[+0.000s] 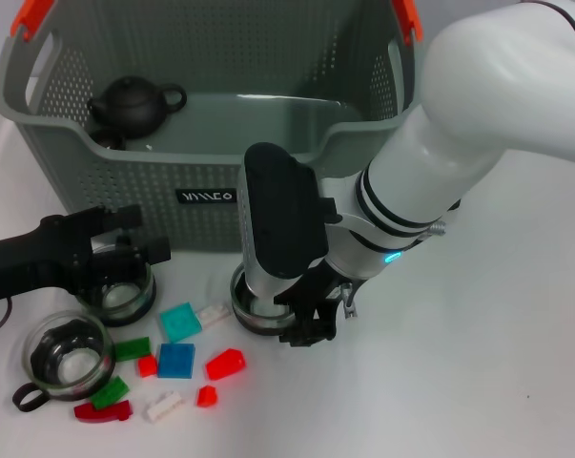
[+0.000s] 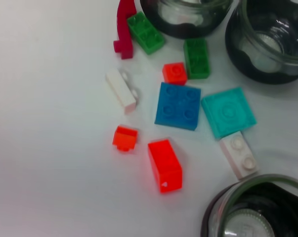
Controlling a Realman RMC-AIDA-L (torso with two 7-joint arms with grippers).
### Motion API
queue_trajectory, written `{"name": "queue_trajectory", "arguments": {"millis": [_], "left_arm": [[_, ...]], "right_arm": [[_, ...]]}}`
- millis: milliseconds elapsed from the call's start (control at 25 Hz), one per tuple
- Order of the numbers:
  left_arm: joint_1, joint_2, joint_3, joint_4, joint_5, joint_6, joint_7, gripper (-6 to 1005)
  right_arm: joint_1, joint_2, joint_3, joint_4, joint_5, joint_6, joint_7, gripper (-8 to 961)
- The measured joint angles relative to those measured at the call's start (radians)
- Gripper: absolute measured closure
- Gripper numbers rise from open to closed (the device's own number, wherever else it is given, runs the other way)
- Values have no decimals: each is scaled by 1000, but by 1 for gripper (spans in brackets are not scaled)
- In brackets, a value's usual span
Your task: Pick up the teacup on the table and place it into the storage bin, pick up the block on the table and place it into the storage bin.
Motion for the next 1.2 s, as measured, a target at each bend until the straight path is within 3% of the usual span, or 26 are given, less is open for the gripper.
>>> {"name": "queue_trajectory", "arguments": {"millis": [400, 600, 840, 1040, 1200], "left_arm": [[0, 0, 0, 0, 0, 0, 0, 145], [-1, 0, 0, 0, 0, 0, 0, 144], [-1, 0, 0, 0, 0, 0, -1, 144], [2, 0, -8, 0, 0, 0, 0, 144], [5, 1, -15, 0, 0, 2, 1, 144]], "right_arm": [[0, -2, -3, 0, 20, -12, -20, 607], [0, -2, -3, -7, 25, -23, -20, 832], [0, -8, 8, -54, 48, -71, -5, 895], [-19, -18, 103, -203, 47, -251, 70, 896], [-36, -22, 293, -433, 26, -504, 181, 896]]}}
